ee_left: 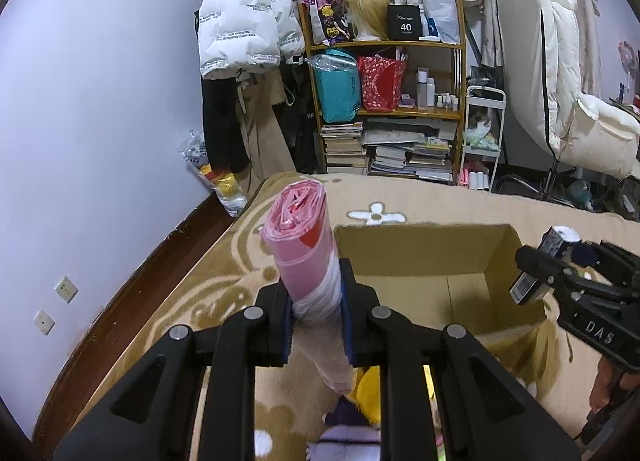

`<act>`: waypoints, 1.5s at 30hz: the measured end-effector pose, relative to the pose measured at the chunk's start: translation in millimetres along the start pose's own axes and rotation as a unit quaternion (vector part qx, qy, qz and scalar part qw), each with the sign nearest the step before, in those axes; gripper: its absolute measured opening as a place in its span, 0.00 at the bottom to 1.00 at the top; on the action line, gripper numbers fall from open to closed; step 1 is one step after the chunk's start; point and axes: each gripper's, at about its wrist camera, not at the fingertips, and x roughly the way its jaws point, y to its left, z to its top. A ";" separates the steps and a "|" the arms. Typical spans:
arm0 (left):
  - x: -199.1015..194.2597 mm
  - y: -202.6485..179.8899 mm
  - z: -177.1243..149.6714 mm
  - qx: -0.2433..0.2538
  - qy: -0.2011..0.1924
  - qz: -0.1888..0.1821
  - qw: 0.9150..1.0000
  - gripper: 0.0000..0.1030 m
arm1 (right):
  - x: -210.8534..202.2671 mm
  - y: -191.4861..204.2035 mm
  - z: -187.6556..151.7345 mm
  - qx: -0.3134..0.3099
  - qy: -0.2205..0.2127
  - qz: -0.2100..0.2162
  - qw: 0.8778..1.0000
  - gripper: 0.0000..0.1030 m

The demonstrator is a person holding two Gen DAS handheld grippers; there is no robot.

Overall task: Organize soft objects
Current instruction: 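Lift the pink roll and Face pack over the box and release both inside, then withdraw both tools from the box back toward the remaining pile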

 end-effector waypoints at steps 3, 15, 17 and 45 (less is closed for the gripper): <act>10.8 -2.7 8.5 -0.002 -0.001 -0.004 1.000 0.18 | 10.7 -4.2 2.8 0.016 0.003 0.002 1.000 0.50; 57.9 -26.3 11.0 0.020 0.028 -0.047 0.998 0.18 | 48.7 -9.7 -12.4 0.011 0.050 -0.001 0.999 0.51; 63.6 -27.4 13.1 0.018 0.033 -0.051 0.998 0.18 | 53.3 -9.8 -14.7 0.003 0.055 -0.006 0.998 0.51; 29.0 -3.7 23.5 0.016 0.035 0.007 0.999 0.94 | 21.1 -12.4 3.2 0.028 0.044 -0.009 0.999 0.96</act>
